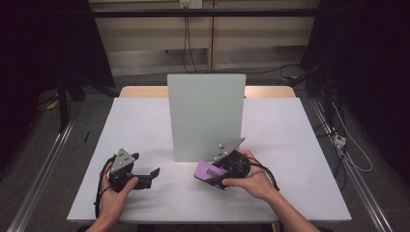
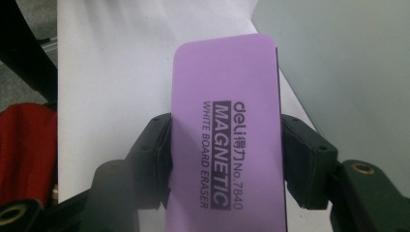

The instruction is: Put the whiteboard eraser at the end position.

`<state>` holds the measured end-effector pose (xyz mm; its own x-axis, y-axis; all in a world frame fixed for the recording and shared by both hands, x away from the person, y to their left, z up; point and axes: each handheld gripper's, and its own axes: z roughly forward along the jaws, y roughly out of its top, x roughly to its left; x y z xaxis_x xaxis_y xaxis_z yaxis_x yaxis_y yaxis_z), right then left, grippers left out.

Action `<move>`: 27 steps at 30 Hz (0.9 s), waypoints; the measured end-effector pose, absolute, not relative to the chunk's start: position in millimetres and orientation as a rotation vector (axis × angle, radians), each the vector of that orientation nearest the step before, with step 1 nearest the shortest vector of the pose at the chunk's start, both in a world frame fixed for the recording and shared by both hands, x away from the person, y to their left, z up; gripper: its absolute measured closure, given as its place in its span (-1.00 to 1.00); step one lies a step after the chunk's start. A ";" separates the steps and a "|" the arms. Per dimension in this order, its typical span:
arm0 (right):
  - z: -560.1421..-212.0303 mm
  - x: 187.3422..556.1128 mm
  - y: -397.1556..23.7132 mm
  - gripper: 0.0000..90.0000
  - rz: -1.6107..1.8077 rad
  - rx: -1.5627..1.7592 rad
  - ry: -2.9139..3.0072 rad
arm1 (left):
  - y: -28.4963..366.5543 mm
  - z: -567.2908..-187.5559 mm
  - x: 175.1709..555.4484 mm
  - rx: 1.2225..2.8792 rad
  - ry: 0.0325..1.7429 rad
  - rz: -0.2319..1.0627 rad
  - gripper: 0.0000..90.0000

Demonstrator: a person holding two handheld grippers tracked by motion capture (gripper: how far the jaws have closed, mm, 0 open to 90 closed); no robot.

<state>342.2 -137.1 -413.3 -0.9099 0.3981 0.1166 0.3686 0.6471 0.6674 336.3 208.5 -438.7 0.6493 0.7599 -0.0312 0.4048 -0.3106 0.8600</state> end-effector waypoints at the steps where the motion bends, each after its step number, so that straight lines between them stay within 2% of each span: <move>1: -414.0 343.3 -136.5 -0.07 1.131 0.654 2.816 | 208.2 -438.9 336.5 1.937 0.915 0.480 -0.88; 27: -426.0 347.3 -117.6 -0.07 1.001 0.655 2.937 | 212.3 -438.6 333.3 1.935 0.910 0.478 -0.88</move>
<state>347.3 -117.6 -426.0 -0.9142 0.3731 0.1579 0.3919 0.7153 0.5786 333.3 212.3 -438.6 0.6517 0.7577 -0.0330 0.4025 -0.3086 0.8618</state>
